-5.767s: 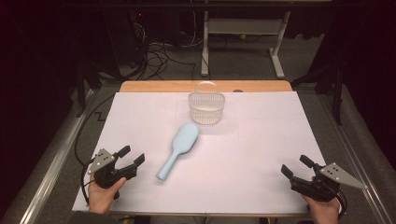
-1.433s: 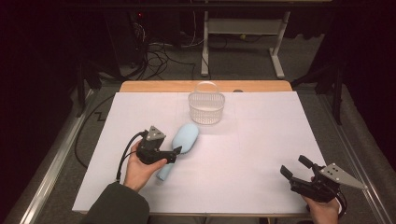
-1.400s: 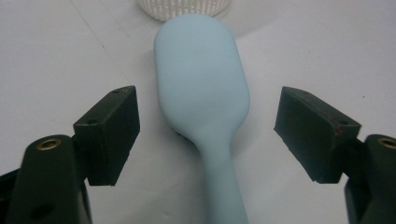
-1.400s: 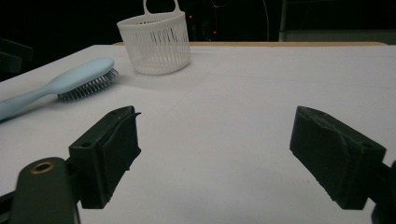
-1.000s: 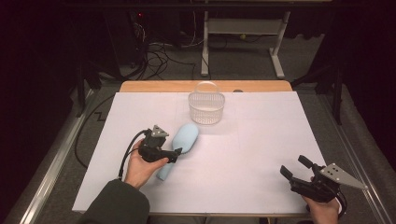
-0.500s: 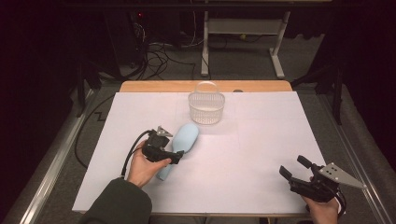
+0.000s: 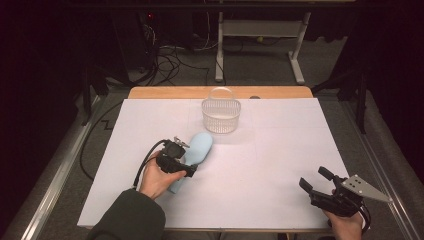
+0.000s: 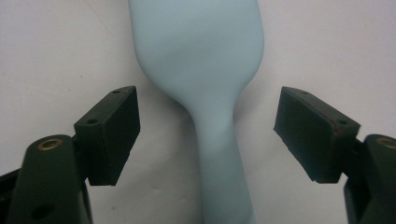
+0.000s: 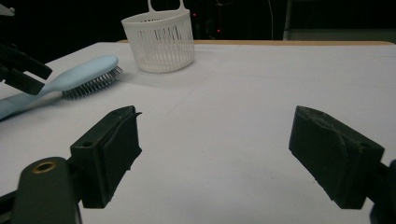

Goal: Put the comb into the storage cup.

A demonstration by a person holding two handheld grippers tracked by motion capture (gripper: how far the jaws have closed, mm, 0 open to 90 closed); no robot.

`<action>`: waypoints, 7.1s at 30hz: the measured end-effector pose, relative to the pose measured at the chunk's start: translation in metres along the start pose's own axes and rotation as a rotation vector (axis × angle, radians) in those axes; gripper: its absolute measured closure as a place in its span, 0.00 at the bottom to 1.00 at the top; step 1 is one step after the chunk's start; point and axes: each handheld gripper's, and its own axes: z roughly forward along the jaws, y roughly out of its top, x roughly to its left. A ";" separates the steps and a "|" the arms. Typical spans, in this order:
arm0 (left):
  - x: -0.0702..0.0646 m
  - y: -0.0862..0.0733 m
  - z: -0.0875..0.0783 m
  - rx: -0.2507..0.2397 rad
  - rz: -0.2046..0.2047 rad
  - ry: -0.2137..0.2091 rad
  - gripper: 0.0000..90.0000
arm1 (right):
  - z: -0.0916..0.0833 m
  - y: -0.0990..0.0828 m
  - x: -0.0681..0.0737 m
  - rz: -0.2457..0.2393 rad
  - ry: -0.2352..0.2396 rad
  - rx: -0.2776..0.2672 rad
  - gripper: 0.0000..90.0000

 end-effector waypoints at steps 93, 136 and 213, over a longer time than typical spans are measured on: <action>0.006 -0.009 -0.012 -0.098 0.014 -0.148 0.77 | 0.001 -0.001 0.000 -0.003 -0.003 0.007 0.19; -0.016 -0.074 -0.041 -0.363 0.056 -0.242 0.77 | 0.001 0.002 0.010 -0.027 -0.015 -0.014 0.20; -0.046 -0.065 -0.028 -0.380 0.123 -0.281 0.77 | 0.064 0.015 0.106 -0.100 0.311 0.011 0.19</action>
